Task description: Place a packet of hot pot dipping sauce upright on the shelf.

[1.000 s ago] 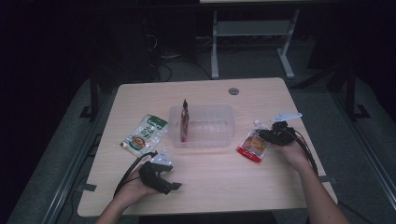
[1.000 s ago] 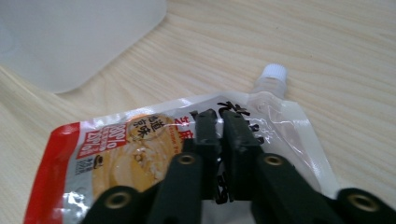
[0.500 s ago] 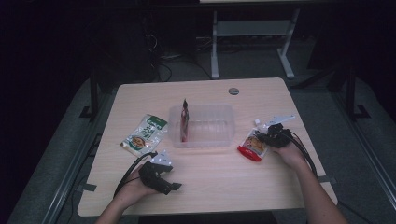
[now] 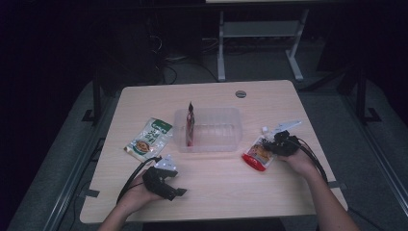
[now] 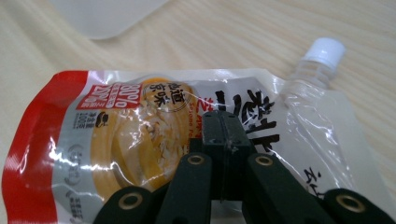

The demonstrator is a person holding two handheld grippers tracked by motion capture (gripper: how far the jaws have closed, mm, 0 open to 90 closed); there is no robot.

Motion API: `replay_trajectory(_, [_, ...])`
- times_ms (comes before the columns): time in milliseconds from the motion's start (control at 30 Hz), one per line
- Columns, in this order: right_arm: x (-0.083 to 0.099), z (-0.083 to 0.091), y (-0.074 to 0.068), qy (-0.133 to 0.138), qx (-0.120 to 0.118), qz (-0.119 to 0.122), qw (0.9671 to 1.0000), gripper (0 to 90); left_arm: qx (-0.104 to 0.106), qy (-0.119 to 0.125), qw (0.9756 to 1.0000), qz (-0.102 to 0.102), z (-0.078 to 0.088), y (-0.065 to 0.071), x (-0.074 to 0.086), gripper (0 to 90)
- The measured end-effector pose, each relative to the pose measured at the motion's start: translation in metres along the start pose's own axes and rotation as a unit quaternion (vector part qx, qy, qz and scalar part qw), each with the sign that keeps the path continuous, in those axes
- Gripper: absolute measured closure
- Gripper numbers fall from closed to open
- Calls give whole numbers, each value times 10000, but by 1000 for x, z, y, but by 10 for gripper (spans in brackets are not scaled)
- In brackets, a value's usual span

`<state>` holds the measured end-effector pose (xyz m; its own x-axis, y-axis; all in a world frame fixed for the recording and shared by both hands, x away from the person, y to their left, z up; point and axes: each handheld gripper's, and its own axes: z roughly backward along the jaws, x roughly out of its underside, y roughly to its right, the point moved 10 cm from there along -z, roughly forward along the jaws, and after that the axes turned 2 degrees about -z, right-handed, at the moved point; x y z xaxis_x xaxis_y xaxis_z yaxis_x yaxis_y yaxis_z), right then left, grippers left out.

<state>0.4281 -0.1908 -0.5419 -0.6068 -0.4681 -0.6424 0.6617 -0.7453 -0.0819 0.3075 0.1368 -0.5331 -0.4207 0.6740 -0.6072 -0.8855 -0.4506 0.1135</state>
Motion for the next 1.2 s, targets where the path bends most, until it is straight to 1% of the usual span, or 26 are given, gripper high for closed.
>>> replay_trajectory(167, [2,1,-12,-60,-141,167,9997,900,-11,-2,10000,-16,1,0,0,216])
replay_trajectory(300, [4,2,-23,-136,-323,294,9990,900,-12,-6,10000,-31,1,0,0,216])
replay_trajectory(333, [5,3,-26,-181,-364,358,9985,900,-15,18,10000,-2,1,0,0,216])
replay_trajectory(500, [5,2,-41,-250,-548,636,9962,900,-12,-8,10000,-31,2,0,0,217])
replay_trajectory(567, [5,2,-47,-293,-623,637,9956,900,-14,-8,10000,-28,2,0,0,216])
replay_trajectory(733, [4,0,-63,-323,-768,819,9932,900,-20,-14,10000,-41,2,-1,0,217])
replay_trajectory(767, [3,-1,-66,-333,-810,850,9925,900,-18,-16,10000,-44,2,0,0,217])
replay_trajectory(800, [3,-2,-73,-345,-884,898,9914,900,-19,-12,10000,-41,2,0,0,217])
replay_trajectory(867, [2,-2,-79,-339,-964,943,9903,900,-14,-11,10000,-44,2,0,0,217])
replay_trajectory(900, [2,-2,-80,-337,-941,1011,9898,900,-12,-8,10000,-49,2,0,-1,217])
replay_trajectory(967, [0,0,-86,-307,-1111,917,9891,900,-11,-3,10000,-39,2,0,-1,217])
replay_trajectory(1033, [1,1,-88,-312,-1170,946,9881,900,-7,-10,10000,-62,2,0,-1,217])
replay_trajectory(1100, [1,1,-89,-325,-1173,978,9877,900,-6,-7,10000,-62,2,1,-1,217])
replay_trajectory(1133, [1,1,-89,-325,-1173,978,9877,900,-11,-10,10000,-58,2,1,-1,217])
replay_trajectory(1200, [2,2,-92,-355,-1250,935,9871,900,-15,-2,10000,-73,3,0,-1,217])
